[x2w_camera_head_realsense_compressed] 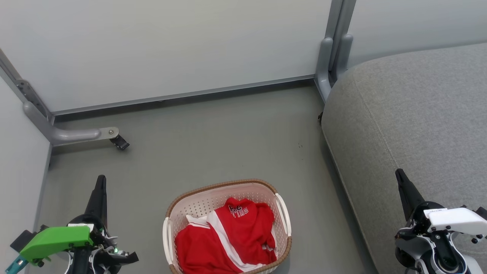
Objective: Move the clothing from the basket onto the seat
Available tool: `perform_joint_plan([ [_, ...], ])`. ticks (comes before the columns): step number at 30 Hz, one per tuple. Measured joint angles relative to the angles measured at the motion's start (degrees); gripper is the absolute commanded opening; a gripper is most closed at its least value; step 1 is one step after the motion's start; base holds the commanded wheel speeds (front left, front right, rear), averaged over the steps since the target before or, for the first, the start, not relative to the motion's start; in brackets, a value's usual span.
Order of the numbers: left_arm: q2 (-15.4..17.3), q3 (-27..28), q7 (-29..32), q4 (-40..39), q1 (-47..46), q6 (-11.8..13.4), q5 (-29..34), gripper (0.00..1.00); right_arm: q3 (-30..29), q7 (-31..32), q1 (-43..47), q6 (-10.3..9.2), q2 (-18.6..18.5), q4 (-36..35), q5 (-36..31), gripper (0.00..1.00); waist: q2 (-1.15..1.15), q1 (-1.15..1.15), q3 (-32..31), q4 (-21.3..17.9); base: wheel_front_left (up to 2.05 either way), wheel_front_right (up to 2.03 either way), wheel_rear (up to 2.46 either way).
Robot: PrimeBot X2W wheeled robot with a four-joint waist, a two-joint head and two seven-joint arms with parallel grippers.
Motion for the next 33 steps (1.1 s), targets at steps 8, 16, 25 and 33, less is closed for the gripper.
perform_joint_plan([
  [8, 0.0, 0.0, 0.0, 0.0, 0.0, 0.0, 0.0, 0.00, 0.0, 0.0, 0.0, 0.00, 0.0, 0.0, 0.0, 0.00, 0.00, 0.00, 0.0, 0.0, 0.00, 0.00, 0.00],
  [16, 0.0, 0.0, 0.0, 0.0, 0.0, 0.0, 0.0, 0.00, 0.0, 0.0, 0.0, 0.00, 0.0, 0.0, 0.0, 0.00, 0.00, 0.00, 0.0, 0.0, 0.00, 0.00, 0.00],
  [25, 0.0, 0.0, 0.0, 0.0, 0.0, 0.0, 0.0, 0.00, 0.0, 0.0, 0.0, 0.00, 0.0, 0.0, 0.0, 0.00, 0.00, 0.00, 0.0, 0.0, 0.00, 0.00, 0.00],
  [33, 0.0, 0.0, 0.0, 0.0, 0.0, 0.0, 0.0, 0.00, 0.0, 0.0, 0.0, 0.00, 0.0, 0.0, 0.0, 0.00, 0.00, 0.00, 0.0, 0.0, 0.00, 0.00, 0.00],
])
